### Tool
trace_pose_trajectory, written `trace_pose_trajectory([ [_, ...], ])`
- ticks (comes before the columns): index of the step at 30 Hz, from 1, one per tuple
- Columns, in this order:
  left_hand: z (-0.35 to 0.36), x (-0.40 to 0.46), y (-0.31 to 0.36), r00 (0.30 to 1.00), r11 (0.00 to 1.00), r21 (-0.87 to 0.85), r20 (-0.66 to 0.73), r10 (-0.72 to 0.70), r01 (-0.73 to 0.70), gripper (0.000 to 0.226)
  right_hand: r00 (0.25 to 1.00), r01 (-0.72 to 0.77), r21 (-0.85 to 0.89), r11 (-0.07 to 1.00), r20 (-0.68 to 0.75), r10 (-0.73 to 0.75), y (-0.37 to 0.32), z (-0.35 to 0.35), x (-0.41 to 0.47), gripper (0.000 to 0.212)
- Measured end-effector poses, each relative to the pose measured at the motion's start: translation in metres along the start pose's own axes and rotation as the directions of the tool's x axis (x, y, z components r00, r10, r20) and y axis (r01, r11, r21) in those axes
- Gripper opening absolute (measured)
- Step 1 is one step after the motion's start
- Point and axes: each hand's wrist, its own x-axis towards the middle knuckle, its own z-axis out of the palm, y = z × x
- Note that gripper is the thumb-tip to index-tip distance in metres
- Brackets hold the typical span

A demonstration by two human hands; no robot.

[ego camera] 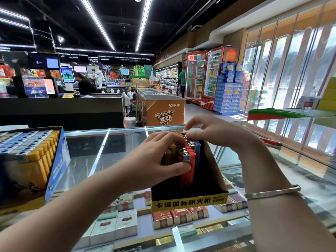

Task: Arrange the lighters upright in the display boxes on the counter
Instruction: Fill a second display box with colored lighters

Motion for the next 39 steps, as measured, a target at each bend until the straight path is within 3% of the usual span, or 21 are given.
trace_pose_trajectory([
  [4, 0.003, 0.0, -0.001, 1.0, 1.0, -0.009, 0.001, 0.002, -0.002, 0.045, 0.999, -0.048, 0.163, 0.986, -0.004, 0.049, 0.006, 0.004, 0.0, 0.019],
  [7, 0.01, 0.0, -0.006, 0.999, 1.0, 0.012, -0.032, 0.02, -0.02, 0.056, 0.972, 0.0, 0.336, 0.942, -0.221, 0.079, 0.012, 0.012, 0.002, 0.02],
  [10, 0.021, 0.0, -0.009, 0.993, 0.999, -0.041, -0.119, 0.02, -0.025, 0.07, 0.818, -0.023, 0.363, 0.931, -0.529, 0.227, 0.029, 0.014, 0.007, 0.014],
  [13, 0.03, 0.002, -0.004, 0.966, 0.976, -0.219, -0.25, -0.062, 0.006, 0.082, 0.707, -0.278, 0.175, 0.945, -0.629, 0.324, 0.06, 0.007, 0.007, 0.017],
  [17, 0.042, 0.007, 0.0, 0.916, 0.897, -0.427, -0.302, -0.263, 0.116, 0.116, 0.741, -0.577, -0.147, 0.804, -0.507, 0.44, 0.108, -0.008, -0.005, 0.029],
  [22, 0.046, 0.014, 0.003, 0.917, 0.793, -0.593, -0.224, -0.33, 0.141, 0.129, 0.752, -0.657, -0.245, 0.713, -0.283, 0.595, 0.148, -0.026, -0.014, 0.051],
  [28, 0.055, 0.029, 0.004, 0.924, 0.775, -0.615, -0.194, -0.331, 0.148, 0.125, 0.767, -0.632, -0.384, 0.673, -0.184, 0.615, 0.163, -0.031, -0.004, 0.054],
  [31, 0.059, 0.034, -0.001, 0.929, 0.755, -0.645, -0.2, -0.312, 0.115, 0.121, 0.778, -0.622, -0.473, 0.624, -0.29, 0.557, 0.16, -0.033, 0.0, 0.045],
  [34, 0.059, 0.034, -0.004, 0.94, 0.731, -0.68, -0.202, -0.273, 0.066, 0.117, 0.766, -0.643, -0.494, 0.585, -0.432, 0.476, 0.164, -0.036, 0.002, 0.022],
  [36, 0.058, 0.034, -0.006, 0.95, 0.7, -0.712, -0.186, -0.252, 0.046, 0.115, 0.775, -0.632, -0.53, 0.566, -0.412, 0.48, 0.161, -0.042, 0.005, 0.018],
  [39, 0.055, 0.031, -0.01, 0.965, 0.624, -0.78, -0.12, -0.234, 0.054, 0.106, 0.817, -0.568, -0.541, 0.62, -0.276, 0.507, 0.153, -0.052, 0.011, 0.021],
])
